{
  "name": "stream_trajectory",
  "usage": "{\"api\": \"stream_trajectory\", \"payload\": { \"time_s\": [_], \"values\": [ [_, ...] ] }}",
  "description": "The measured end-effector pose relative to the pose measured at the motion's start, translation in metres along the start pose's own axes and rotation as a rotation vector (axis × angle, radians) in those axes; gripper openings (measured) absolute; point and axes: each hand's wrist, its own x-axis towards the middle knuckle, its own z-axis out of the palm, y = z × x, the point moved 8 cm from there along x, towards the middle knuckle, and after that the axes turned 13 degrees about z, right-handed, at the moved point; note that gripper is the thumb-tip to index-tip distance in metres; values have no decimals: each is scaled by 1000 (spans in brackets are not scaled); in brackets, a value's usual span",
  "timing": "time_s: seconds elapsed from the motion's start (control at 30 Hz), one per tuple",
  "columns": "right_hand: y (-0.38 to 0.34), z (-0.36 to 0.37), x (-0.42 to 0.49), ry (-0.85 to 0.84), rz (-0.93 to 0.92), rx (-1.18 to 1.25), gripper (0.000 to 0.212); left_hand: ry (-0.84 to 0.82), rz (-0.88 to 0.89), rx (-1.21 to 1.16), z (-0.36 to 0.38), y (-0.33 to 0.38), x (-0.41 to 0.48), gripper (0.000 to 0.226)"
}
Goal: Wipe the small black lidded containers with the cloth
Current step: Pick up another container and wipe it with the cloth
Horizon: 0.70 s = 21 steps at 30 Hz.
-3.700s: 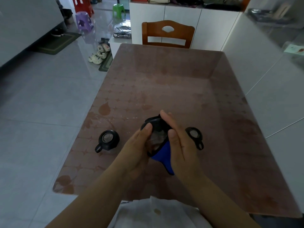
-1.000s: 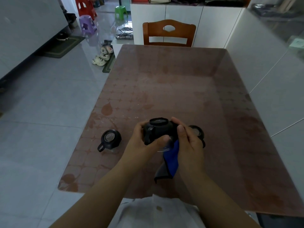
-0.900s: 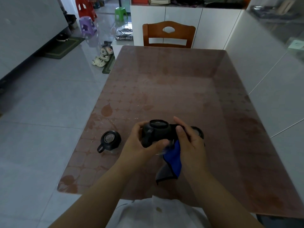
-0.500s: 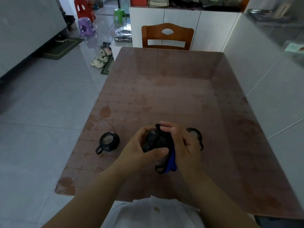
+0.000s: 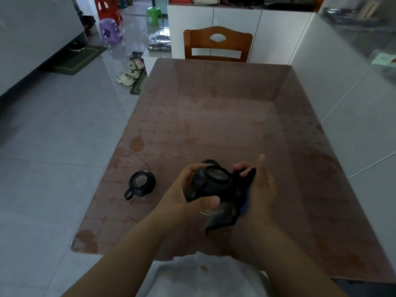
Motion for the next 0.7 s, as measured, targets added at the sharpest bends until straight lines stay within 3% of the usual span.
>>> {"api": "stream_trajectory", "payload": {
  "time_s": [0.1, 0.2, 0.4, 0.5, 0.57, 0.7],
  "values": [
    [2, 10, -9, -76, -43, -94, 45, 64, 8, -11, -9, -1, 4, 63],
    [13, 38, -20, -295, -69, -332, 38, 115, -17, -71, -13, -6, 7, 78],
    [23, 39, -8, -399, 171, -211, 37, 120, -56, -233, -3, -6, 8, 96],
    [30, 33, -1, -356, 242, -206, 42, 143, -50, -446, 7, -2, 6, 86],
    [35, 23, 4, -240, 297, -185, 49, 176, -33, -567, 7, -2, 6, 79],
    [36, 20, 2, -185, 282, -76, 48, 239, -76, -438, -3, -14, 9, 48]
  ]
}}
